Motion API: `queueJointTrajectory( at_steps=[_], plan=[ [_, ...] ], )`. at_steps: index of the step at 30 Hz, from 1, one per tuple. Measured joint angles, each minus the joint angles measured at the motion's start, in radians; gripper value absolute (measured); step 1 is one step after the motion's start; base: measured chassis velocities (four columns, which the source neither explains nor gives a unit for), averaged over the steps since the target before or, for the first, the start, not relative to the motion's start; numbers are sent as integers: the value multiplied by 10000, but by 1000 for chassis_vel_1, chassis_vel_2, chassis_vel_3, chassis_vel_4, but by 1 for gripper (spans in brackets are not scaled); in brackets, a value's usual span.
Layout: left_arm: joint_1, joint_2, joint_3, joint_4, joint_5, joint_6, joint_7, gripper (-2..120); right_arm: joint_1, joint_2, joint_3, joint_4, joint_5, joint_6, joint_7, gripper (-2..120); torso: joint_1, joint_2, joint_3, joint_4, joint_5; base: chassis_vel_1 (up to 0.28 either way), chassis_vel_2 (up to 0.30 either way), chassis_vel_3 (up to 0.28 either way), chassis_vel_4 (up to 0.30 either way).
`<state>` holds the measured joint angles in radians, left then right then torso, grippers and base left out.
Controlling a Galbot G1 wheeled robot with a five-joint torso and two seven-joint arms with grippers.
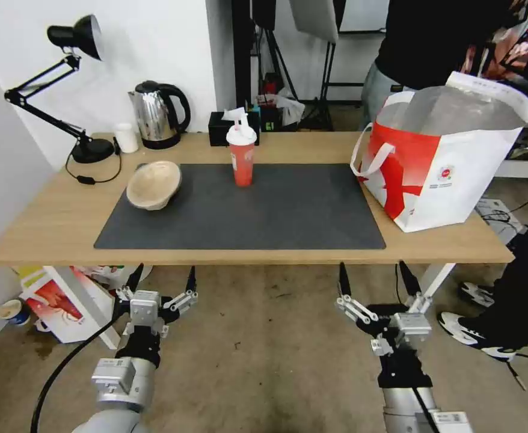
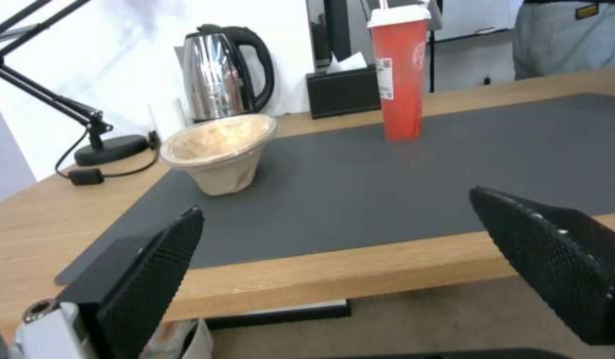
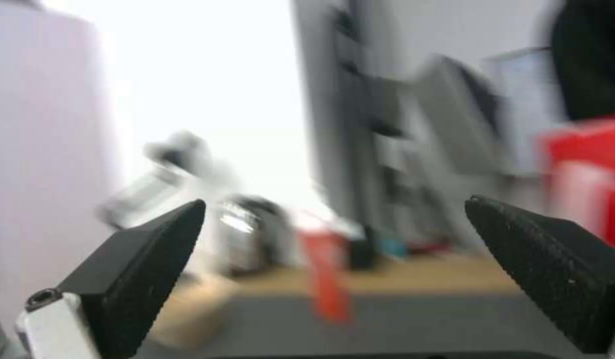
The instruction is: Pick up the trash from the table and place it into the takeout bag.
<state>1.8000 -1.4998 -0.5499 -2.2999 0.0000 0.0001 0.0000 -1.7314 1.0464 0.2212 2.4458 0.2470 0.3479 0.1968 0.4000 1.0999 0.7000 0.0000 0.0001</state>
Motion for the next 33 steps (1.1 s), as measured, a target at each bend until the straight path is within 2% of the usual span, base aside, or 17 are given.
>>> queueJointTrajectory(
  at_steps=[3, 4, 8, 14, 16, 18, 22, 23, 24, 27, 28, 31, 33],
  plan=[
    [0, -3, 0, 0, 0, 0, 0, 100, 767, -741, 304, 536, 1737, -365, -1038, 100, 0, 0, 1, 2, -3, 0, 0, 0, 0],
    [0, -3, 0, 0, 0, 0, 0, 100, 767, -741, 304, 536, 1737, -365, -1038, 100, 0, 0, 1, 2, -3, 0, 0, 0, 0],
    [0, -2, 0, 0, 0, 0, 0, 100, 1459, -1462, 388, 582, 3433, -765, -1870, 100, 0, 0, 1, -1, 1, 0, 0, 0, 0],
    [0, -2, 0, 0, 0, 0, 0, 100, 2504, -2310, 314, 506, 4369, -894, -2442, 100, 0, 2, 1, -2, 0, 0, 0, 0, 0],
    [0, 0, 0, 0, 0, 0, 0, 100, 3203, -2724, 220, 332, 5124, -1122, -2542, 100, 0, 2, 1, -1, 0, 0, 0, 0, 0],
    [0, -3, -1, 0, 0, 0, 0, 100, 3343, -2794, 202, 303, 5297, -1192, -2546, 100, 0, 2, 1, 0, -1, 0, 0, 0, 0],
    [0, -1, 0, 0, 0, 0, 0, 100, 5147, -3407, -213, -262, 7129, -1834, -2394, 100, 0, 2, 1, -2, 1, 0, 0, 0, 0],
    [0, -1, 0, 0, 0, 0, 0, 100, 5147, -3407, -213, -262, 7129, -1834, -2394, 100, 0, 2, 1, -2, 1, 0, 0, 0, 0],
    [0, -2, -1, 0, 0, 0, 0, 100, 6091, -3608, -552, -507, 7654, -2204, -2123, 100, 0, 2, 1, 1, 0, 0, 0, 0, 0],
    [0, -3, 0, 0, 0, 0, 0, 100, 7679, -3727, -1444, -1027, 7977, -2735, -1580, 100, 0, 2, 2, 1, -2, 0, 0, 0, 0],
    [0, -3, 0, 0, 0, 0, 0, 100, 7679, -3727, -1444, -1027, 7977, -2735, -1580, 100, 0, 2, 2, 1, -2, 0, 0, 0, 0],
    [-1, -1, 1, 0, 0, 0, 0, 100, 8973, -3566, -2474, -1540, 8131, -3339, -961, 100, 1, 1, 2, -1, -1, 0, 0, 0, 0],
    [0, -2, -1, 0, 0, 0, 0, 100, 9240, -3508, -2693, -1647, 8140, -3545, -743, 100, 0, 1, 2, 0, -1, 0, 0, 0, 0]
  ],
)
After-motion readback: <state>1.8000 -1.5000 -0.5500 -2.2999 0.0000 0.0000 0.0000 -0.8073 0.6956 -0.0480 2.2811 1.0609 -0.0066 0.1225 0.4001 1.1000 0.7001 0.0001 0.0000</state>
